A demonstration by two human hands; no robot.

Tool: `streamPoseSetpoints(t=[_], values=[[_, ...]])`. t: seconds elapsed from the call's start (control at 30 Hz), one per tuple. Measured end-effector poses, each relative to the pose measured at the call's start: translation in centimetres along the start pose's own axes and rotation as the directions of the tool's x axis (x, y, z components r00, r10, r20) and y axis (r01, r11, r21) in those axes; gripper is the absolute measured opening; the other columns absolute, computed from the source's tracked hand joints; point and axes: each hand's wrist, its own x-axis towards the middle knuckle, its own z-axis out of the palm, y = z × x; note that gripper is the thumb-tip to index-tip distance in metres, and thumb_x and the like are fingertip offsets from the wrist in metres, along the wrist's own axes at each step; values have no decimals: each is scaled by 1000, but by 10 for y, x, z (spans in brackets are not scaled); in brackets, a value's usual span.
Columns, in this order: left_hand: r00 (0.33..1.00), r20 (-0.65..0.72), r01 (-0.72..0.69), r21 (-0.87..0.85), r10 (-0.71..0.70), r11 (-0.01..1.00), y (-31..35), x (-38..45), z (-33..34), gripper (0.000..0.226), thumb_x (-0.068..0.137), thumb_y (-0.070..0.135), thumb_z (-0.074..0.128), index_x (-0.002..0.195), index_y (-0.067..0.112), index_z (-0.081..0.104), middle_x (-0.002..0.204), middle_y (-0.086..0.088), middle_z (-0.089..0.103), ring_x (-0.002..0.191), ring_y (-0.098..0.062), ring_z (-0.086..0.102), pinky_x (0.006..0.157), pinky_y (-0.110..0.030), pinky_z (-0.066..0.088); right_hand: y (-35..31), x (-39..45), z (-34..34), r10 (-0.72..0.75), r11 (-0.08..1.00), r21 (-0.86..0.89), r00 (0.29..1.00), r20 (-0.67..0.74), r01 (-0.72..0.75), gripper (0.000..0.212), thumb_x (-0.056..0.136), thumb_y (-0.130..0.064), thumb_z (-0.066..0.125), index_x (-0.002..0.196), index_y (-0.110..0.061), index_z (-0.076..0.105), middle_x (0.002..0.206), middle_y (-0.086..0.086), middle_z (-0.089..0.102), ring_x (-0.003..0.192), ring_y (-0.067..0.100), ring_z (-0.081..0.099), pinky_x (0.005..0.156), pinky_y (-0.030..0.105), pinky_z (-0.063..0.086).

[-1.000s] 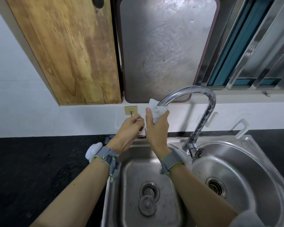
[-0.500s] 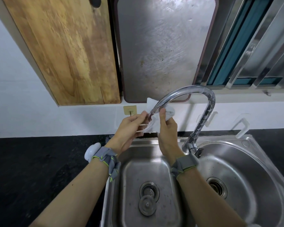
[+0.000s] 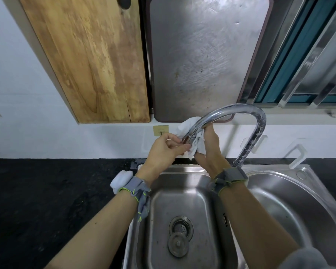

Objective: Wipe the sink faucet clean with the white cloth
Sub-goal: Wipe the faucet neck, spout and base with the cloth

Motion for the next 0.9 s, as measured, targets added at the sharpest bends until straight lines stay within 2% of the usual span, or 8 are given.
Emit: streamPoseSetpoints(t=[0.1, 0.2, 0.27, 0.43, 0.53, 0.63, 0.77, 0.9], values=[[999, -28, -30, 40, 31, 999, -2, 1, 2, 30, 76, 24, 82, 90, 15, 57, 82, 2, 74, 65, 2, 65, 65, -21, 47, -5, 2, 1, 2, 1000, 4, 1000, 29, -2, 50, 105, -42, 32, 115, 0, 55, 110, 19, 56, 108, 38, 54, 105, 52, 44], [998, -30, -45, 71, 47, 996, -4, 2, 1, 31, 76, 27, 83, 89, 17, 57, 88, 2, 75, 71, 1, 66, 70, -25, 50, -7, 4, 0, 49, 999, -11, 999, 9, -48, 53, 106, -42, 30, 126, 1, 54, 119, 19, 52, 125, 41, 49, 113, 53, 35], [998, -23, -51, 81, 53, 995, -4, 2, 0, 32, 75, 28, 83, 90, 17, 57, 88, 2, 76, 76, -2, 68, 73, -28, 52, -7, 4, -2, 57, 998, -27, 998, 0, -56, 53, 106, -42, 27, 129, -3, 53, 127, 20, 51, 133, 39, 44, 115, 50, 33], [996, -44, -73, 145, 80, 987, -2, 3, 1, 34, 73, 29, 84, 91, 17, 57, 91, 2, 74, 82, -6, 68, 80, -31, 54, 2, -1, -8, -8, 995, 98, 1000, 13, 7, 62, 103, -52, 28, 140, -6, 49, 138, 18, 54, 127, 36, 51, 109, 51, 39], [993, -50, -98, 152, 107, 984, -2, 4, 1, 32, 74, 28, 83, 87, 18, 56, 95, 3, 72, 91, -9, 66, 84, -26, 50, 4, -3, -9, -78, 982, 170, 995, -56, 87, 56, 100, -58, 33, 120, -12, 59, 120, 12, 63, 103, 26, 63, 82, 39, 54], [992, -44, -107, 159, 115, 982, -3, 4, 3, 29, 75, 26, 82, 85, 18, 56, 95, 0, 72, 92, -8, 65, 82, -21, 47, 14, -8, -11, -119, 980, 136, 979, -167, 142, 51, 91, -72, 38, 98, -27, 63, 89, -6, 69, 73, 9, 68, 60, 24, 54], [993, -25, -112, 169, 118, 979, -6, 6, 6, 22, 79, 23, 79, 85, 19, 58, 95, 1, 73, 69, 4, 61, 70, -22, 46, 27, -9, -5, -158, 975, 117, 958, -240, 190, 62, 87, -76, 38, 86, -19, 62, 56, -6, 62, 50, 10, 58, 54, 26, 48], [997, -18, -70, 113, 73, 991, -5, 6, 1, 24, 76, 24, 82, 83, 19, 59, 89, 4, 75, 69, -3, 64, 73, -26, 48, 13, -9, 3, -173, 985, 1, 971, -168, 175, 53, 97, -60, 40, 79, -16, 63, 61, -1, 65, 55, 13, 63, 53, 24, 50]])
